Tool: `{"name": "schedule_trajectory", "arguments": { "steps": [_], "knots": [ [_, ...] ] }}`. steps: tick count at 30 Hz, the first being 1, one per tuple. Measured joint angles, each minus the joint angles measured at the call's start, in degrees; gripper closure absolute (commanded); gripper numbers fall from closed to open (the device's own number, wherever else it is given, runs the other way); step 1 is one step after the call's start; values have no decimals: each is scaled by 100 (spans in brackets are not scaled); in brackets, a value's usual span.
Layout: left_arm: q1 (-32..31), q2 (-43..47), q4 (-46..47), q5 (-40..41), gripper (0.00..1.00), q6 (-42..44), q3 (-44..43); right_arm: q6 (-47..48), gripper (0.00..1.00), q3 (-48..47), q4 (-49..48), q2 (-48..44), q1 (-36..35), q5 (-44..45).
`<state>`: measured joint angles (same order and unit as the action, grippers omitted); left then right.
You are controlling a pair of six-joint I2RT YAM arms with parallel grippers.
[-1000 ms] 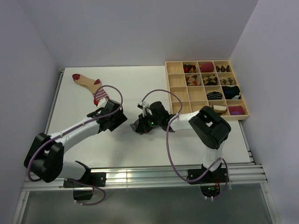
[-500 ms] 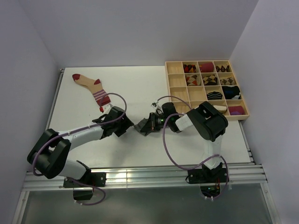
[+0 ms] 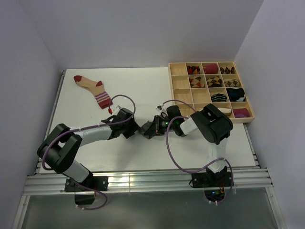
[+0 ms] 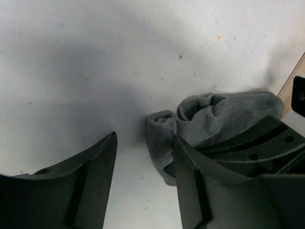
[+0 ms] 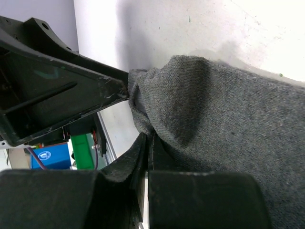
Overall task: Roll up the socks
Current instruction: Roll the sock at the center of the board.
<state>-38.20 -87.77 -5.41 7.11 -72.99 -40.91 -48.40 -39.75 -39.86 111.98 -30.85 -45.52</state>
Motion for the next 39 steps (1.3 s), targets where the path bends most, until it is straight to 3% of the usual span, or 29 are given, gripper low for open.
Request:
{"name": "schedule_trajectory", "arguments": {
  "steps": [10,14,16,19,22,30,39],
  "knots": [
    [-94,-437,7,22,67,44,-319,9,100,0,9,0,2,15],
    [-184,-595,-90,70,83,42,-498,107,100,-17,109,-22,0,42],
    [-214,-616,-177,125,91,48,-557,221,94,-66,286,-85,0,72],
    [-260,-640,-400,236,96,55,-682,393,76,-127,546,-214,-2,144],
    [-315,-680,-780,428,97,107,-890,599,69,-149,844,-476,-2,260],
    [-337,-560,-1545,1021,97,328,-1034,1368,69,-549,1825,-1327,0,1010],
    [-339,-407,-1956,1296,97,494,-1032,1725,69,-1134,2686,-774,-2,1834]
  ]
}}
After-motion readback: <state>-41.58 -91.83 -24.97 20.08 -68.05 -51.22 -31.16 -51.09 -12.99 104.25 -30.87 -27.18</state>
